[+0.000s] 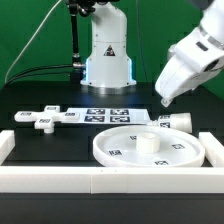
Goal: Assemble round table
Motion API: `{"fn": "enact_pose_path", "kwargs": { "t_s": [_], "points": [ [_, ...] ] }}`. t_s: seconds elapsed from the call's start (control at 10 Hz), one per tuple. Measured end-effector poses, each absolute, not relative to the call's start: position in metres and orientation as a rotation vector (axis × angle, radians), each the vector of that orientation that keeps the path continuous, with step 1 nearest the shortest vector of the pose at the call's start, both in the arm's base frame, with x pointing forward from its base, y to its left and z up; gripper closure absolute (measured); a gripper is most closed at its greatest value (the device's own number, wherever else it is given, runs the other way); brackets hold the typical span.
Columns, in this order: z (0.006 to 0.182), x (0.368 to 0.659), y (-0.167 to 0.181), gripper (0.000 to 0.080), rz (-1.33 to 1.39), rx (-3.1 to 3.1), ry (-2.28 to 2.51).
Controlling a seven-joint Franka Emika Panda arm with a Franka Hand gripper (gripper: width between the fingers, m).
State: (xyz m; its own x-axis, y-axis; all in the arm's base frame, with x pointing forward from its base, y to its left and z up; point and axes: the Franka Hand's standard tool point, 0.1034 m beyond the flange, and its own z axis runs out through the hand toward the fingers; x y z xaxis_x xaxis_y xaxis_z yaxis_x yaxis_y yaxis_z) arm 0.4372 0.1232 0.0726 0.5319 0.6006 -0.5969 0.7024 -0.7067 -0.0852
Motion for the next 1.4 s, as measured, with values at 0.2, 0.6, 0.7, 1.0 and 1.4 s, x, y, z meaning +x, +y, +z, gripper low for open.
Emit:
{"fn": "enact_pose_path", "kwargs": {
  "t_s": [0.2,0.6,0.7,1.0,1.4],
  "points": [
    [0.082,0.449,0.137,0.0151,-1.046,2.511,1.116],
    [0.069,0.447,0.143,0.0151,-1.168,2.451,1.128],
    [0.064,0.451,0.143,0.0151,-1.168,2.450,1.186],
    [0.056,0.468,0.144,0.0151,-1.176,2.422,1.392],
    [0.043,0.472,0.146,0.0151,-1.051,2.443,1.505]
  ]
}}
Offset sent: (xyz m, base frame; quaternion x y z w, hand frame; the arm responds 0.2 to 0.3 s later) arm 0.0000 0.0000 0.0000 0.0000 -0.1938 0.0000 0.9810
